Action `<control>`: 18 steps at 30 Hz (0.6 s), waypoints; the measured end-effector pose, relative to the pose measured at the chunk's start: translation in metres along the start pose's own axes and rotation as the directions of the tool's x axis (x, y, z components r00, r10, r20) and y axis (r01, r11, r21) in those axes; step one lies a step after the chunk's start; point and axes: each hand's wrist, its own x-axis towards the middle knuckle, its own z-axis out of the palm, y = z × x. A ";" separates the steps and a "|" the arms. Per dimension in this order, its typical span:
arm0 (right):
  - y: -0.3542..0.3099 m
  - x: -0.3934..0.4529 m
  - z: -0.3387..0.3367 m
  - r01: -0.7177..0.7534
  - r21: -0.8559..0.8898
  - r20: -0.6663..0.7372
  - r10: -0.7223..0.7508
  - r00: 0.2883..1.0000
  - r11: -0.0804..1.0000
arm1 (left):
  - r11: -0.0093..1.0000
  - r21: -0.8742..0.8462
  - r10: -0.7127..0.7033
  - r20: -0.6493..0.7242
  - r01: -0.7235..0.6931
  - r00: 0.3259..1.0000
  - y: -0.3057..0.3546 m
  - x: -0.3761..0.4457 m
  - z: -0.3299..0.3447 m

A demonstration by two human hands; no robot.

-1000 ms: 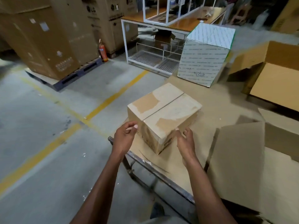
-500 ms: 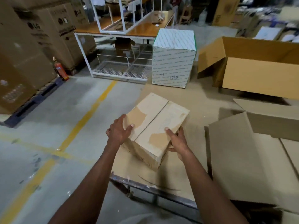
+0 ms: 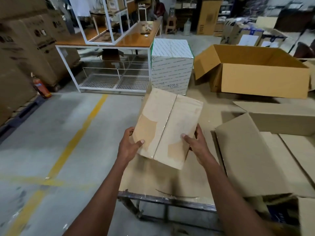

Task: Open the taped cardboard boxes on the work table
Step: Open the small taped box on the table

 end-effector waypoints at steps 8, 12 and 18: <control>-0.013 -0.010 -0.014 0.185 -0.237 -0.043 -0.201 0.979 0.954 | 0.997 0.013 -0.083 0.161 0.082 0.983 -0.007 -0.021 0.012; 0.013 -0.015 -0.027 0.151 -0.282 -0.124 -0.192 0.973 0.947 | 0.993 -0.007 -0.113 0.279 0.120 0.954 -0.013 -0.027 0.019; 0.003 -0.032 -0.034 0.146 -0.224 -0.074 -0.166 0.983 0.964 | 0.985 -0.141 -0.042 0.357 0.099 0.933 0.008 -0.040 0.020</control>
